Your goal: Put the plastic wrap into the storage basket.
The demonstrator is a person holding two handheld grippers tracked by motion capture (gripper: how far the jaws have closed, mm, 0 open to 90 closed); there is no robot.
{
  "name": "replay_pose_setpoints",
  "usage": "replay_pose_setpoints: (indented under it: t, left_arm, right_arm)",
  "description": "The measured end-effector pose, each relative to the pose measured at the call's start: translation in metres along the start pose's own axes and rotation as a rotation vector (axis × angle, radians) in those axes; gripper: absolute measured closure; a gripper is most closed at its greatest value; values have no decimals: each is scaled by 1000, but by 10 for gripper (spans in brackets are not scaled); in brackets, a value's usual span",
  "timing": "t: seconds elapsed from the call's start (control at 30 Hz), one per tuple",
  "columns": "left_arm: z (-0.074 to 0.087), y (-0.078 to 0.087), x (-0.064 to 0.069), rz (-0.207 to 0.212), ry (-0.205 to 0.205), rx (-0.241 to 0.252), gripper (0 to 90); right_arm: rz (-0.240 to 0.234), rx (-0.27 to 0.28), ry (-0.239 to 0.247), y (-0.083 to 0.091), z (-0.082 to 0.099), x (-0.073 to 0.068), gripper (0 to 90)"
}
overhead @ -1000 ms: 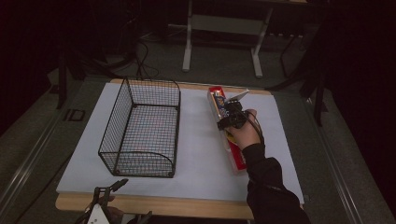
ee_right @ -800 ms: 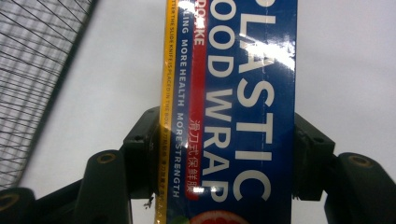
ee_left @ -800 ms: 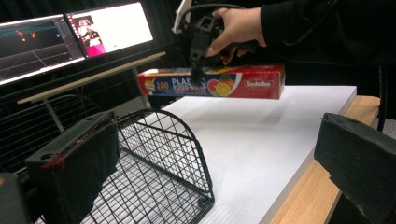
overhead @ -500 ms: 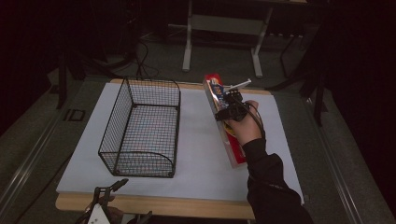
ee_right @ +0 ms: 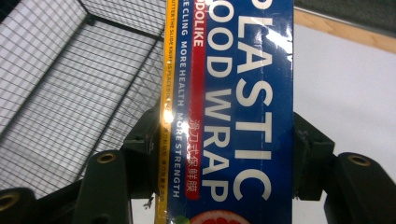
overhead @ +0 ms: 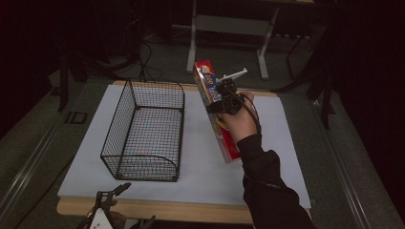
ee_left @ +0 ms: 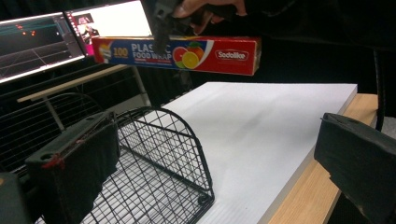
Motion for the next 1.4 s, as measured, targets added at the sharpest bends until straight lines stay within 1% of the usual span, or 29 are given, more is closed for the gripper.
replay_pose_setpoints:
  t: [0.1,0.27,0.3,0.43,0.63,0.7,0.83,1.03,1.13,1.2,1.3,1.33,1.4]
  left_arm:
    - [0,0,0,0,-1,-4,7]
    - [0,1,0,1,6,-3,7]
    - [0,1,0,1,6,-3,7]
    - [0,0,1,3,2,-5,7]
    - [0,1,0,3,9,1,7]
    - [0,2,0,2,9,0,7]
    - [1,2,0,1,8,-2,7]
    - [1,4,0,-3,13,-1,7]
    - [1,4,1,-8,8,-15,7]
    - [1,4,2,-4,0,-20,7]
    - [1,4,3,-9,-2,-16,7]
    - [2,5,2,-11,2,-15,7]
    - [2,5,1,-12,8,-15,7]
  right_arm:
    - [-9,14,6,3,-5,-7,393]
    - [-10,26,24,6,-12,-22,393]
    - [-10,26,24,6,-12,-22,393]
    - [-26,30,48,9,-21,-37,393]
    - [-28,47,82,11,-31,-60,393]
    - [-36,52,94,11,-34,-67,394]
    - [-50,72,110,12,-39,-81,394]
    - [-80,77,138,7,-46,-100,394]
    - [-86,80,148,5,-49,-109,394]
    - [-89,93,162,3,-52,-114,394]
    - [-103,121,202,1,-56,-125,393]
    - [-105,124,205,0,-56,-127,393]
    - [-128,133,210,-2,-58,-134,393]
Point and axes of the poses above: each handheld gripper's, and its own axes: y roughly backward along the jaws, z roughly out of its underside, x roughly to its right, the point moved 1 cm from there along -y, roughly forward along the jaws, and after that the axes turned 13 degrees about -x, right-handed, at the moved point
